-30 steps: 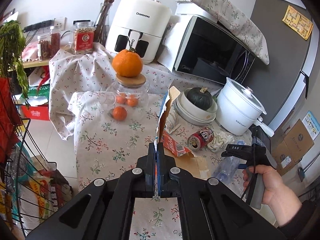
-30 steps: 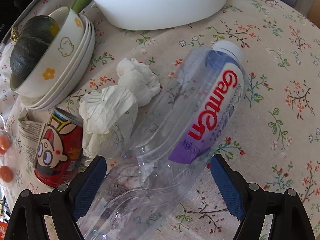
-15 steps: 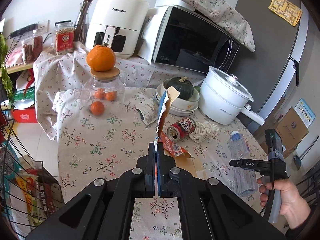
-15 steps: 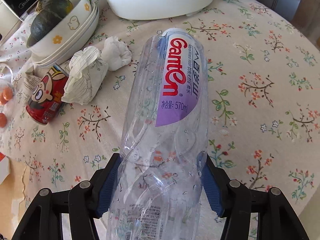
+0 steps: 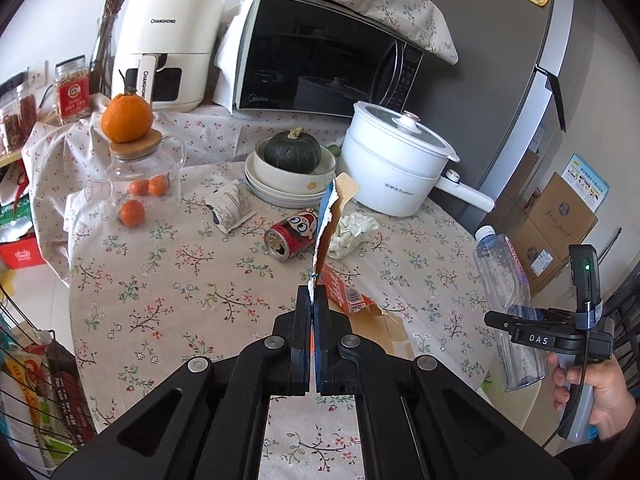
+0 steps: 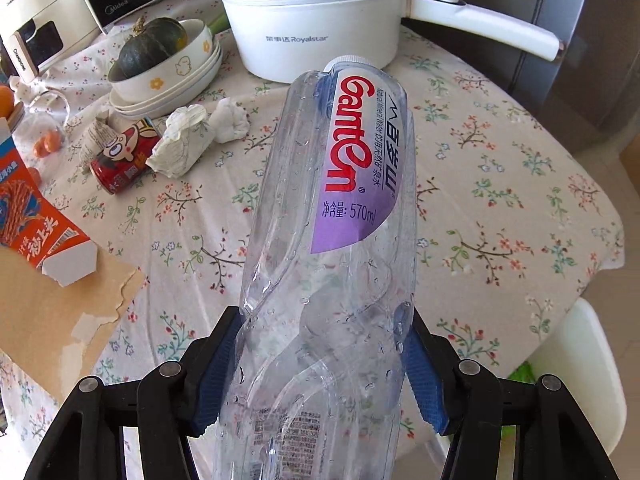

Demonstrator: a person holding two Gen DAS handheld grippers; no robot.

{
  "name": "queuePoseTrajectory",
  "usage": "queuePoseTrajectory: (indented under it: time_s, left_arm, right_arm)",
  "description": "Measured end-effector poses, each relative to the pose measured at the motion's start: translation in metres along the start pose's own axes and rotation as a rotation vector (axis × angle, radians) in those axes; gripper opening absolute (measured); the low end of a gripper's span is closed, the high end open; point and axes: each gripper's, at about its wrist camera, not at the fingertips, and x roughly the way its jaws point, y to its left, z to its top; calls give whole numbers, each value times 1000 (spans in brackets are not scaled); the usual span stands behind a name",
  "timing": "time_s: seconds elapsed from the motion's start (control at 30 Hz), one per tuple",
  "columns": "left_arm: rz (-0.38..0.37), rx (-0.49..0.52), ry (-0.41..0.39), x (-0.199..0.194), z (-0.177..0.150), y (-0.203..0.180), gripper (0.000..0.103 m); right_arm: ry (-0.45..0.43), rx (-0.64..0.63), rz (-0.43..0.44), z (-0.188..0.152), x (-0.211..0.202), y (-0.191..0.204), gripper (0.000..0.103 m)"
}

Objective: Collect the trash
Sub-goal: 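Carry the bottle with the right tool and the cardboard with the left tool over the bin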

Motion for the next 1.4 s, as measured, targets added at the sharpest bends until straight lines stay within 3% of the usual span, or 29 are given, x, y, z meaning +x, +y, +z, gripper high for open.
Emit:
queuePoseTrajectory:
  time_s: [0.1, 0.53, 1.07, 1.4]
  left_arm:
    - [-22, 27, 8, 1, -4, -16, 0]
    - [-127, 172, 65, 23, -23, -107, 0]
    - [-292, 366, 137, 61, -68, -244, 0]
    - [-319, 503, 134, 95, -110, -307, 0]
  right_arm:
    - [3, -25, -54, -11, -8, -15, 65]
    - [-68, 6, -79, -27, -47, -64, 65]
    - [-18, 104, -146, -74, -63, -158, 66]
    - [19, 209, -177, -94, -65, -208, 66]
